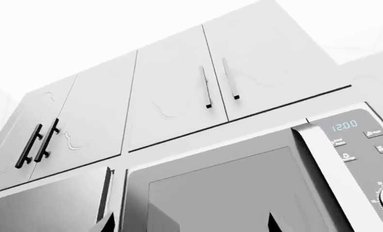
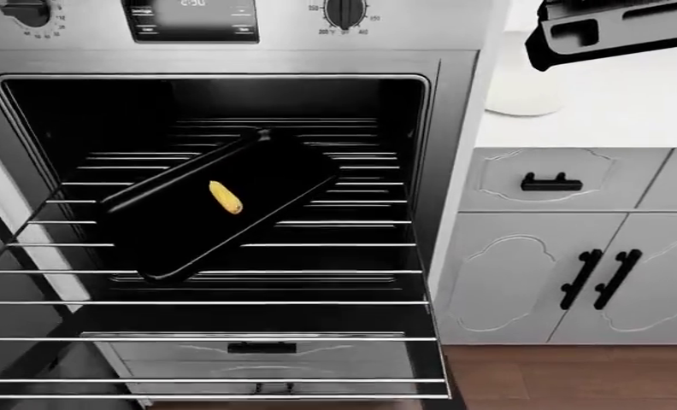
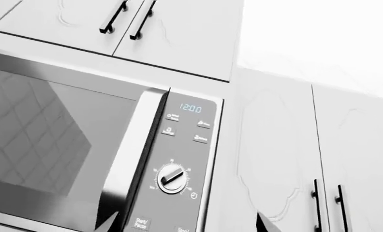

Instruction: Pick the corn from the top rack in the oven and place it on the plate on the counter.

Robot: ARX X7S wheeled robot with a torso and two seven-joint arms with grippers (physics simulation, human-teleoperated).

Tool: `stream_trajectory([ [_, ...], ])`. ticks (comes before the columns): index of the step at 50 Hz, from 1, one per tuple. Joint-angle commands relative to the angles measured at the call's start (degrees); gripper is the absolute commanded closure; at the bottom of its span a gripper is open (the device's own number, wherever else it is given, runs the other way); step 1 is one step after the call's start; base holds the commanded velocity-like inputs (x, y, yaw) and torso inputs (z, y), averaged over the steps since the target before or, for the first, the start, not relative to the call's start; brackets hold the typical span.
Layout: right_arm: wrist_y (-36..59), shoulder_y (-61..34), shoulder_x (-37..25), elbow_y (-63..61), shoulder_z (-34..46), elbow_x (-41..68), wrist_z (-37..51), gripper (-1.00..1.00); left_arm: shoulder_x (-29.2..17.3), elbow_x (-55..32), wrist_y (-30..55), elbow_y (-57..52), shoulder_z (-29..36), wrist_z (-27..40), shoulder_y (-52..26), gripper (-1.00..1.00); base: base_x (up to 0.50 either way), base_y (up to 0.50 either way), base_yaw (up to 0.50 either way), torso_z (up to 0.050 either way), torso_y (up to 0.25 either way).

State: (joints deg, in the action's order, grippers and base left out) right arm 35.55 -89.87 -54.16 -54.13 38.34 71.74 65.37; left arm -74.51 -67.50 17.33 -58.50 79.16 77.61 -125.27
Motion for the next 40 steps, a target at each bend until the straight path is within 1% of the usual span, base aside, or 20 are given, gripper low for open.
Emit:
stream_trajectory([
  [1,-1.06,1.75,-0.41,0.15,-0.07,-0.41,0.22,-1.00,0.48,0.41,-0.26,-0.09,-0.36,0.22,1.02,-1.00,0.50,-0.16,0.00,0.000,0.000],
  [3,-2.87,3.05,-0.79,-0.35,-0.80,-1.71,-0.02,-1.00,0.59,0.60,-0.36,-0.21,-0.31,0.42,1.34,-1.00,0.50,-0.16,0.00,0.000,0.000],
  [7,-1.55,2.41,-0.97,-0.47,-0.32,-1.17,0.51,-1.00,1.03,0.59,-0.42,-0.30,-0.36,0.64,1.66,-1.00,0.00,0.00,0.00,0.000,0.003],
  [10,1.40,0.62,-0.71,-0.60,0.85,-0.49,0.98,-1.00,1.40,0.48,-0.52,-0.22,-0.53,0.63,1.71,-1.00,0.00,0.00,0.00,0.000,0.000],
  [20,0.78,1.47,-0.64,-0.35,0.96,-1.15,0.53,-1.00,1.66,0.33,-0.42,-0.25,-0.86,0.63,2.05,-1.00,0.00,0.50,0.00,0.000,0.000],
  [31,1.05,1.10,-0.20,-0.35,1.16,-0.76,0.53,-1.00,0.79,1.04,-0.89,-0.22,-0.91,0.36,3.14,-1.00,0.01,0.50,0.00,0.000,0.000],
  [38,0.37,1.12,-0.43,-0.89,0.68,-0.49,0.57,-1.00,1.29,0.16,-0.62,-0.26,-1.22,0.91,2.99,-1.00,0.02,0.50,0.00,0.000,0.000],
  [40,-0.45,2.00,-0.66,-0.61,0.43,-0.72,0.67,-1.00,1.47,0.04,-0.38,-0.20,-1.16,0.98,3.12,-1.00,0.01,0.04,0.00,0.000,0.000],
])
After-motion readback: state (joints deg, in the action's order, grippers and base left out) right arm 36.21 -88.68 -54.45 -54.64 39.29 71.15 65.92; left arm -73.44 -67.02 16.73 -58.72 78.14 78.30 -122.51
